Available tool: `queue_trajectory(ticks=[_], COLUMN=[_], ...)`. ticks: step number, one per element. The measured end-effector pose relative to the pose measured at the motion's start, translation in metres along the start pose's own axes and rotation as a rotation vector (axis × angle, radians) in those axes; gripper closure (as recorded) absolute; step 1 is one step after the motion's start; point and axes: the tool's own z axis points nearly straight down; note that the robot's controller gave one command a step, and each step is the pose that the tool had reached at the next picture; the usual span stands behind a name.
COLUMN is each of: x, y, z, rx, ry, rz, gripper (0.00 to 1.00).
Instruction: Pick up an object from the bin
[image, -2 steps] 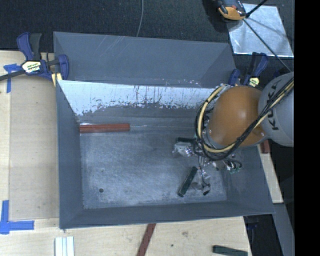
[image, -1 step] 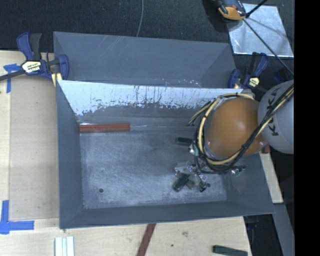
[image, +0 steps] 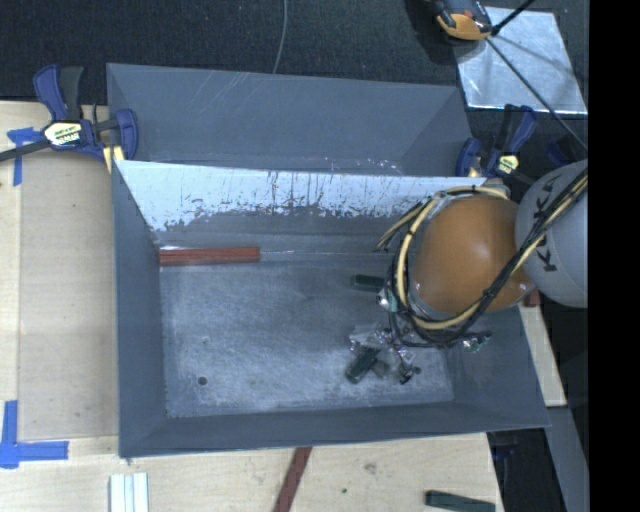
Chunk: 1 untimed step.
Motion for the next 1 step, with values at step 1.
queue_trajectory(ticks=[1], x=[-0.0079], y=[-0.0219], z=[-0.1804], rx=[0.008], ry=[-0.005], rz=[-0.029], gripper=[1.00])
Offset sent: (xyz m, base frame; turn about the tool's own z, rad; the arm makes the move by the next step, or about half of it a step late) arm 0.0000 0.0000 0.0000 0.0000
